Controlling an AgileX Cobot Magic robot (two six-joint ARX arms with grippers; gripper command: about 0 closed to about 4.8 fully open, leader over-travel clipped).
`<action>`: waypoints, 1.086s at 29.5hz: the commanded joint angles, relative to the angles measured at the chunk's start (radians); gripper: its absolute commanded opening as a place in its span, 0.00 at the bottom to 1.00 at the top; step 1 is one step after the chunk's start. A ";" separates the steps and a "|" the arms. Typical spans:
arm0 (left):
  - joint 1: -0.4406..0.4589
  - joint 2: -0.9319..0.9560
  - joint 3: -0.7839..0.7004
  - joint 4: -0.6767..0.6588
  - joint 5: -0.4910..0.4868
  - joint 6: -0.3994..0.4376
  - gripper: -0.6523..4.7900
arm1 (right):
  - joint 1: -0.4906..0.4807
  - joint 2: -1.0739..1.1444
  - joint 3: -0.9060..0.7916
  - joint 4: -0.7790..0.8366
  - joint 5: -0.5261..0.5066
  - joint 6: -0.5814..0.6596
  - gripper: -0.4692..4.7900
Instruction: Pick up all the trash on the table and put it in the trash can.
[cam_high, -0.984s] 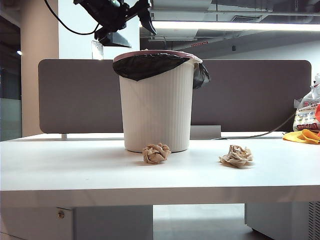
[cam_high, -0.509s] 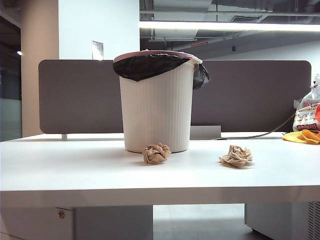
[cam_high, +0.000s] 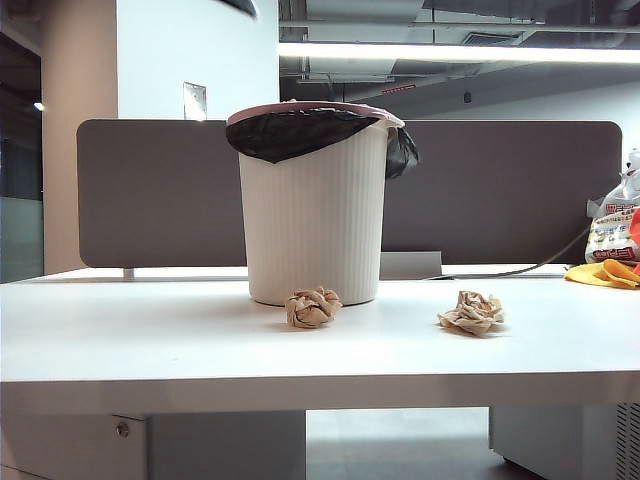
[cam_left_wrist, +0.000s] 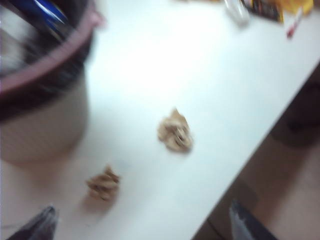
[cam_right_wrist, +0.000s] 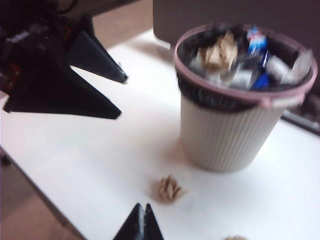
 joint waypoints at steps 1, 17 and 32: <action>-0.029 0.000 -0.126 0.112 -0.052 -0.016 1.00 | 0.000 -0.032 -0.075 0.028 -0.002 0.018 0.08; -0.053 0.098 -0.700 0.817 -0.243 -0.195 1.00 | 0.000 -0.038 -0.129 0.052 -0.005 0.042 0.08; -0.053 0.295 -0.698 1.045 -0.240 -0.226 1.00 | 0.000 -0.004 -0.139 0.004 -0.081 0.043 0.08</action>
